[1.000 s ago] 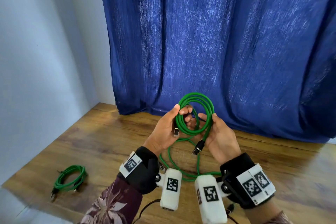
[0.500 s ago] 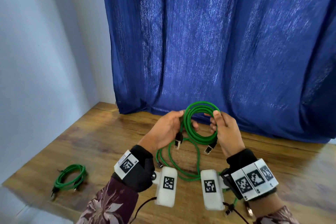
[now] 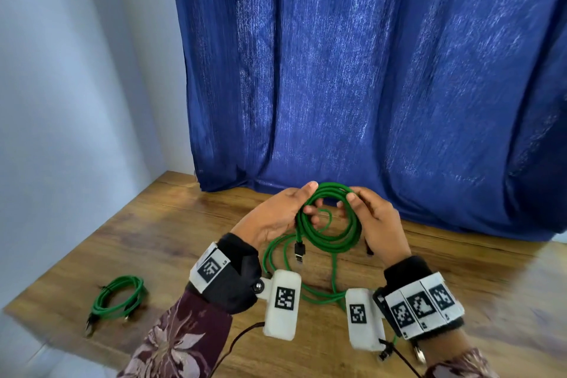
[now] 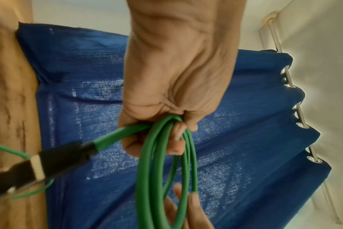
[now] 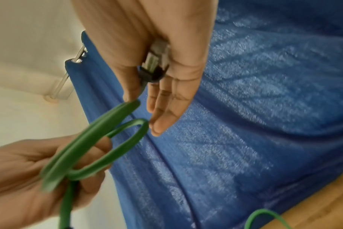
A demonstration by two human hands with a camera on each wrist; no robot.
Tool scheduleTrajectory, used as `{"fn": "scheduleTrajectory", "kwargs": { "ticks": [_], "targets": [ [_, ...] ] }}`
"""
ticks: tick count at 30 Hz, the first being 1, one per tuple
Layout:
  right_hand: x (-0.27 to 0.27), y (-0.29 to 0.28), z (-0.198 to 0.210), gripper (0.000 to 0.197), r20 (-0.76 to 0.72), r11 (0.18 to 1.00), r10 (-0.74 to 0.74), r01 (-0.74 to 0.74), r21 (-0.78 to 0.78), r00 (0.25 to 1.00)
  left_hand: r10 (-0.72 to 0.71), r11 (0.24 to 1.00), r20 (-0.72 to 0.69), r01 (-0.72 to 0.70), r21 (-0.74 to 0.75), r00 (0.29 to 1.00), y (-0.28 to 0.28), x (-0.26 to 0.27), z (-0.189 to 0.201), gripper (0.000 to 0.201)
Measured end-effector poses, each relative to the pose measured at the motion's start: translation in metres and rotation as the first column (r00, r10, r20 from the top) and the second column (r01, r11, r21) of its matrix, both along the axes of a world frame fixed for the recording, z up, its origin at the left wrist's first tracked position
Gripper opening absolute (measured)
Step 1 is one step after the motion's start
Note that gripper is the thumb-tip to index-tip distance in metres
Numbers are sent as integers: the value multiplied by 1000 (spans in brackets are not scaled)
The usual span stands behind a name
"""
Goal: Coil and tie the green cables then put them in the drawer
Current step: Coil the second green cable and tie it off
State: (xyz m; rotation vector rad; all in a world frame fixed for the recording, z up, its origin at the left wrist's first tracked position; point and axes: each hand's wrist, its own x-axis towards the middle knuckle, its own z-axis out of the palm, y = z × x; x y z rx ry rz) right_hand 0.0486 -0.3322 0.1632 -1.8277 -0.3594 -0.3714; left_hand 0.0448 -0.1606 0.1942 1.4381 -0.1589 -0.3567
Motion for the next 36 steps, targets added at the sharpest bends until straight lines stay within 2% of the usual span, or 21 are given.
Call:
{"fn": "scheduleTrajectory", "kwargs": {
  "ticks": [2,5,6,9,11,13,17,22,25,28,33,36],
  "targets": [
    [0,-7,-1,9,28,998,-66,66,6,997,79,996,1,-79,-31,997,4,3,-1,40],
    [-6,-10,-2,22,47,979,-157,149,142,986,195,979,21,-193,-57,981,8,7,-2,40],
    [-8,-9,-1,24,93,971,-207,192,143,974,225,973,26,-223,-66,974,7,8,-3,40],
    [-12,-2,-2,21,293,940,-305,336,-59,906,288,954,35,-284,-91,957,3,9,-6,41],
    [-17,5,-4,23,356,928,-257,332,-168,899,326,945,71,-321,-64,943,1,11,-8,42],
    [-20,11,-4,24,301,936,-222,289,-200,928,353,935,123,-352,-32,927,0,12,-9,42],
    [-20,15,-3,21,148,965,-187,210,-159,971,368,915,253,-398,75,895,1,12,-8,42],
    [-21,14,9,22,118,983,-149,160,-91,982,351,890,343,-424,165,871,1,10,-7,41],
    [-17,15,12,19,92,988,-153,155,-12,984,320,910,352,-388,144,880,-3,7,-8,40],
    [-13,15,9,15,98,984,-179,180,-9,979,291,921,397,-367,131,871,-10,4,-5,37],
    [-11,17,2,22,141,968,-250,245,49,958,225,924,452,-337,183,863,-14,3,-6,37],
    [-5,14,-4,43,133,933,-355,359,-13,925,193,917,469,-329,226,862,-11,2,-7,36]
  ]
}}
